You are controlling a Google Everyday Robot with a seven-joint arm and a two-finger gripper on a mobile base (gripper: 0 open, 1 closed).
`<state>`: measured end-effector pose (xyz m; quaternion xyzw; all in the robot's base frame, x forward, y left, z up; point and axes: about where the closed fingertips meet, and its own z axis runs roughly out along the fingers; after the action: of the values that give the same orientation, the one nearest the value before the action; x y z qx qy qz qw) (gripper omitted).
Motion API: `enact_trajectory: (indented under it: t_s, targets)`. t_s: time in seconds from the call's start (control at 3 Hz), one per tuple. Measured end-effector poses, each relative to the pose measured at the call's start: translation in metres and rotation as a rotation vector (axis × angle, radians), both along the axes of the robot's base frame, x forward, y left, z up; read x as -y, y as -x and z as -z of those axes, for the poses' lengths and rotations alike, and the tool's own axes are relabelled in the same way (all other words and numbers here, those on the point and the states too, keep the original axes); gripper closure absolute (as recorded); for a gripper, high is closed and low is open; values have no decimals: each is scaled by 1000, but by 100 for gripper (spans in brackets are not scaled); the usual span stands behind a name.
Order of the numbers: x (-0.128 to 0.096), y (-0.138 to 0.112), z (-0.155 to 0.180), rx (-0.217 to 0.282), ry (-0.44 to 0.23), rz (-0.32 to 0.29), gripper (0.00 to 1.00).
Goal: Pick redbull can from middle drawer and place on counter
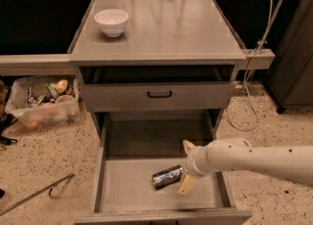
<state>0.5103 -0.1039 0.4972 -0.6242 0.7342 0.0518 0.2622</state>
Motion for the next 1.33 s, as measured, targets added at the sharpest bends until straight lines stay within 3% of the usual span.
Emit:
enact_trajectory:
  t_s: [0.67, 1.33]
  targets:
    - [-10, -7, 11, 11, -11, -17, 0]
    - [-79, -35, 53, 11, -92, -161, 0]
